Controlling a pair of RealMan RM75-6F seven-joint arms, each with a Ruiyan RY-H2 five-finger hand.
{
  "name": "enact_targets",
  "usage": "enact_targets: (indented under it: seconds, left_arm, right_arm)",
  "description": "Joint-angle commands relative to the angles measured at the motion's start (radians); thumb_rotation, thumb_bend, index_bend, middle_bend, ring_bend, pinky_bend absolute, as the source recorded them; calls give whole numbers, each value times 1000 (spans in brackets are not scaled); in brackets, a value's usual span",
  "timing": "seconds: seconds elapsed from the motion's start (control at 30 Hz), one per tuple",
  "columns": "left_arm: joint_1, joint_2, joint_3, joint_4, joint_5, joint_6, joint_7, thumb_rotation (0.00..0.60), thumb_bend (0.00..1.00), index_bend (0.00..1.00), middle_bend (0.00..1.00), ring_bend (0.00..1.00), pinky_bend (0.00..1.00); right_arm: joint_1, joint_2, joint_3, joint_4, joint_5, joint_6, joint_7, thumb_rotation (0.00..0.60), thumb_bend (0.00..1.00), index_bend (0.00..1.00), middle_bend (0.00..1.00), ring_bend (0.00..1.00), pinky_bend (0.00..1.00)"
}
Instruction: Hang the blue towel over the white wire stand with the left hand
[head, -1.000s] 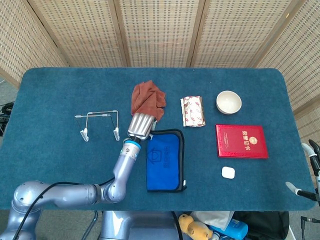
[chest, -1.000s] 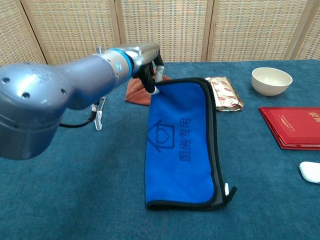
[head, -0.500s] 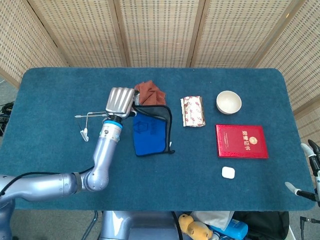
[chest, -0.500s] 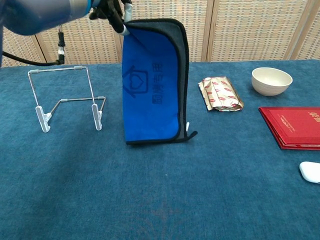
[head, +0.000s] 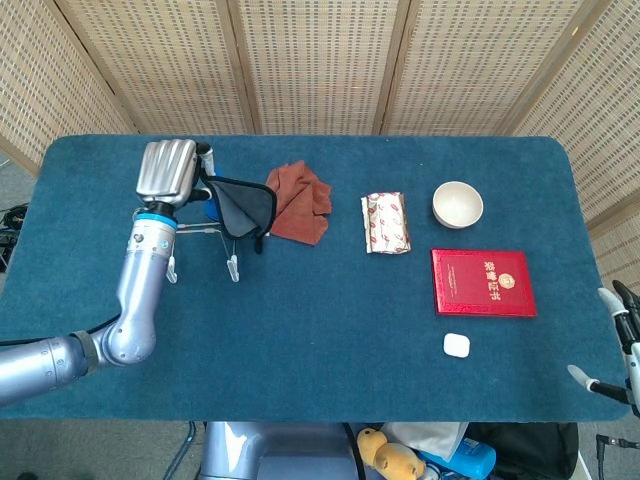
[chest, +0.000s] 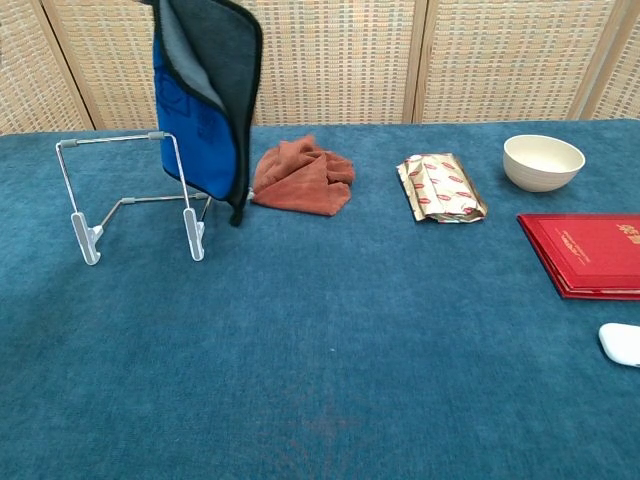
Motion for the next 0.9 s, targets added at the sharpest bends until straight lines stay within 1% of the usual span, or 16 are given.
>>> enact_targets:
  seconds: [0.03,0.2,0.33,0.57,0.7,0.9]
  left_arm:
    - [17,34,14,-13,-2,-8,-19,600,633,794,841,871,832]
    - [44,110,37,-73,-13,7,-16,600,631,794,841,870,830]
    - [72,165,46,-111,-21,7,-42,600,631,795,842,870,829]
    - [140,254,62,-141,-12,-28,-149,600,633,799,846,870,829]
    - [186,300,70,-161,23,-53,-233,600,632,801,846,869,829]
    - [251,359,92,-208,141,-32,-314,600,630,801,846,868,828]
  right_arm:
    - [0,-1,-1,-1,-1,-1,-3,600,0,23,0,0,0]
    - [1,-1,-1,0,1,-3,1,600,0,22,0,0,0]
    - [-1,2,-1,0,-4,2,8,600,0,22,0,0,0]
    - [-6,6,-5,-3,-18,16,16,600,0,22,0,0,0]
    - [-8,7,-8,-6,-25,22,15,600,0,22,0,0,0]
    - [-10,7,-10,-10,-32,27,12,600,0,22,0,0,0]
